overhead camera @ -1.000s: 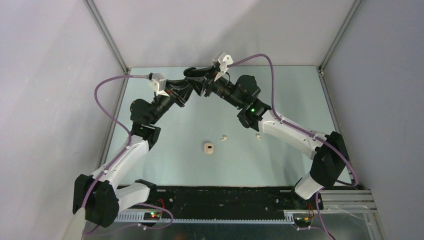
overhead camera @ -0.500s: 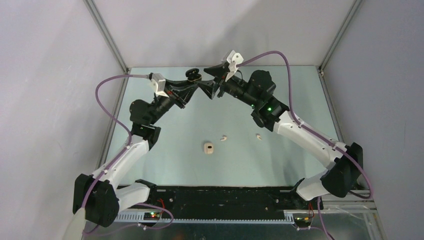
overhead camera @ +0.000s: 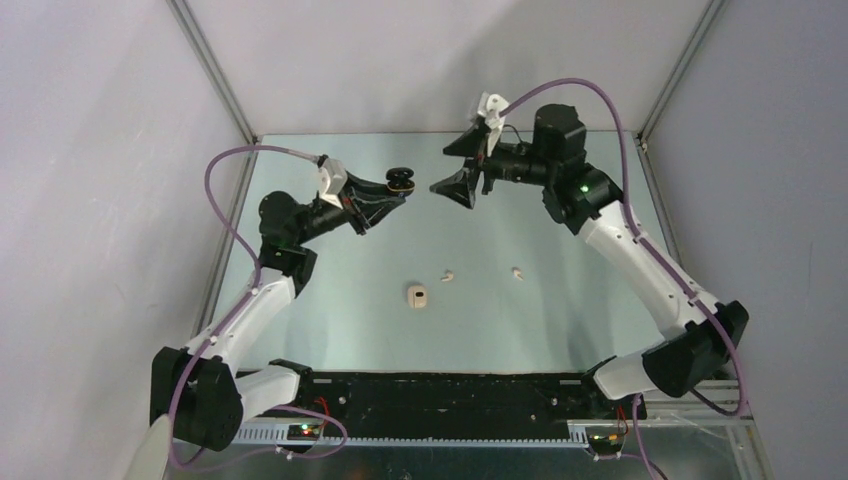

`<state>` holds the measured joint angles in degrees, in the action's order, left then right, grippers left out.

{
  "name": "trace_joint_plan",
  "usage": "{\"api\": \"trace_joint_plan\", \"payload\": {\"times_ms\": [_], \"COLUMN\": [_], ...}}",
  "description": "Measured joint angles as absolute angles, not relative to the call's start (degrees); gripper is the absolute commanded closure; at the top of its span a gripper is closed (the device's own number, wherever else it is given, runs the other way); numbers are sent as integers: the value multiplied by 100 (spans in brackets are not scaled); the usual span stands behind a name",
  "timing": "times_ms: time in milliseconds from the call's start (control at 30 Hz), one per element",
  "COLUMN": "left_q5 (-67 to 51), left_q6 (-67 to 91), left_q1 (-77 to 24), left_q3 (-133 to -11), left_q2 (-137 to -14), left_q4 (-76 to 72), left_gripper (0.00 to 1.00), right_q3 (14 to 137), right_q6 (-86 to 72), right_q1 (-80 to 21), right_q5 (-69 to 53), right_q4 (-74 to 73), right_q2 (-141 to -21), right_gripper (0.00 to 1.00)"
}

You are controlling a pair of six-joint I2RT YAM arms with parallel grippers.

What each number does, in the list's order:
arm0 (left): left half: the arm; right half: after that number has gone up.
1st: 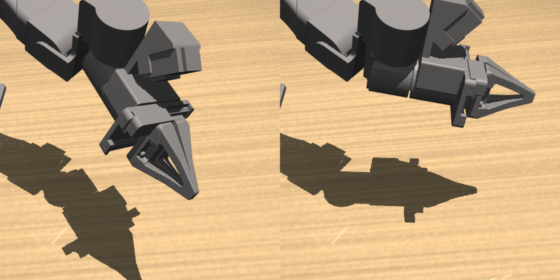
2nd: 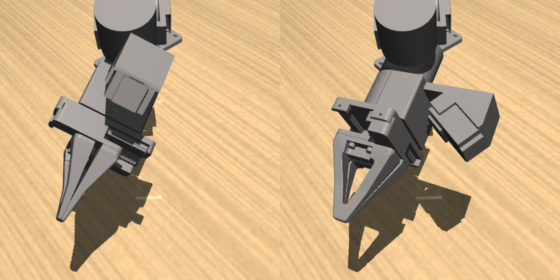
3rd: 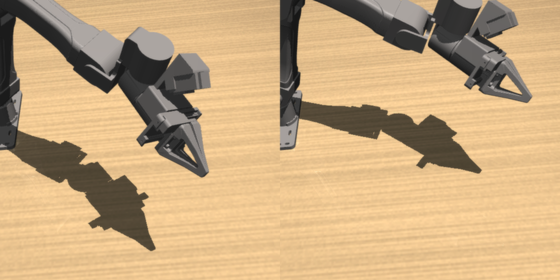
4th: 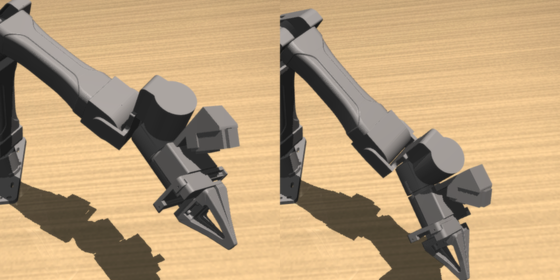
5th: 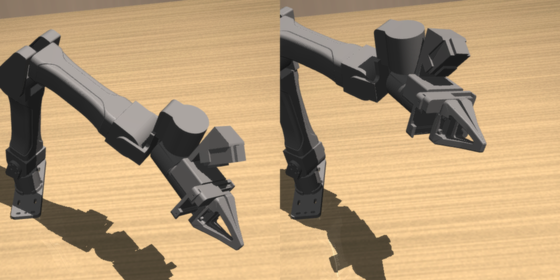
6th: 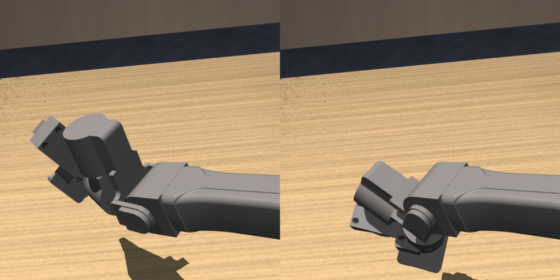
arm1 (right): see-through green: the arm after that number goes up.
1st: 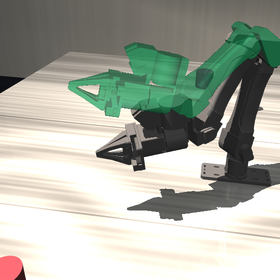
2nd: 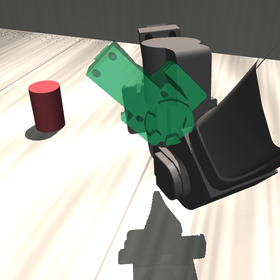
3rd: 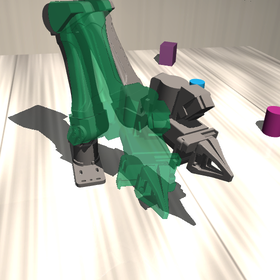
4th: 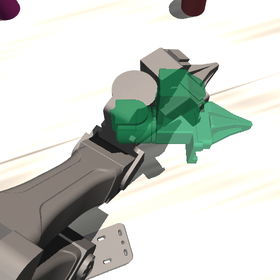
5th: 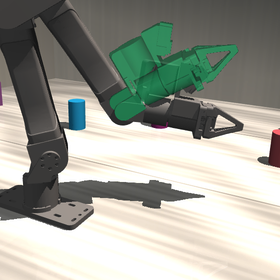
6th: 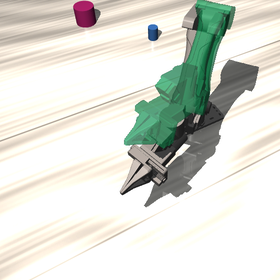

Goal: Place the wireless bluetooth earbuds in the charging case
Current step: Close the charging case with the earbuds inside.

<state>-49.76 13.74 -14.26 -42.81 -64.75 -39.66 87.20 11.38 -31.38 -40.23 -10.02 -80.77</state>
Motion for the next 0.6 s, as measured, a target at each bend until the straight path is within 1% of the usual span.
{"api": "trace_joint_plan", "payload": {"times_ms": [167, 367, 600], "left_q5": [-5374, -5627, -5557], "left_q6": [1072, 888, 1114], "left_q1": [-1426, -1428, -1426], "left_q3": [-4281, -4294, -4401], "left_q2": [-6475, -6512, -6661], "left_q4": [-3590, -3299, -3175], "left_gripper": [100, 100, 100], "right_q3": [9113, 9391, 9459], "right_q6": [1623, 1900, 2418], "right_q1": [-3258, -3546, -3857], "right_q5": [-4733, -5048, -4941], "right_q4": [-1835, -2294, -2418], "right_q2": [-8718, -9454, -9467], "right_gripper": [16, 15, 14]}}
